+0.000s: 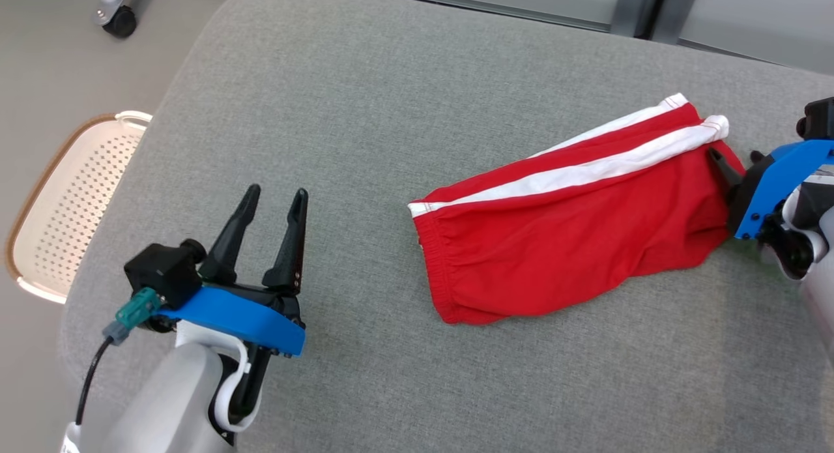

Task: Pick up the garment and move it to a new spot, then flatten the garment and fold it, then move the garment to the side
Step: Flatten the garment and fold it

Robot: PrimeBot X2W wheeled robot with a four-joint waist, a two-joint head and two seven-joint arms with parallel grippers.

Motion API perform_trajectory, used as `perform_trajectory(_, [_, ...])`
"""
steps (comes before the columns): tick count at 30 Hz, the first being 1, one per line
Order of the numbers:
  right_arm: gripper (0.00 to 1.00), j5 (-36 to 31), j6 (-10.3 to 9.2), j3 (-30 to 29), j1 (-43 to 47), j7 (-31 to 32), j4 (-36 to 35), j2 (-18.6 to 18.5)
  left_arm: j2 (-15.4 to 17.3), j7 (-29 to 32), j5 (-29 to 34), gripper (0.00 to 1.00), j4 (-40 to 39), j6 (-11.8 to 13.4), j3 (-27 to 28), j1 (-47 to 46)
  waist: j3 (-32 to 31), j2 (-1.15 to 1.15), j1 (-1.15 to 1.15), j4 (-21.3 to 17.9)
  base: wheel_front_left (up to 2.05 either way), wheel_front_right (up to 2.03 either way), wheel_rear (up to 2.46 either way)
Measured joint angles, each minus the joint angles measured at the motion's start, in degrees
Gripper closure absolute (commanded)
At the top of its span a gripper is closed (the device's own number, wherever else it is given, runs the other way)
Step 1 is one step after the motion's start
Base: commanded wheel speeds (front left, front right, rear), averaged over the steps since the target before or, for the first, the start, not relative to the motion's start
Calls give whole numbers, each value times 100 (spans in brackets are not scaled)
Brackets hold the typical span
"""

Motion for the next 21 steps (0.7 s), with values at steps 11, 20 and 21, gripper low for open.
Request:
perform_trajectory(11, [0,118,-10,387,-309,1440,155,26,-534,-1,375,0,347,-214,426,122,4,0,0,212,0,0,0])
perform_trajectory(20, [100,326,-2,423,-514,1638,227,0,-697,0,463,0,446,-246,389,126,61,2,1,315,0,0,0])
perform_trajectory(21, [100,341,-2,422,-510,1619,219,3,-697,0,463,0,463,-246,381,135,33,3,1,310,0,0,0])
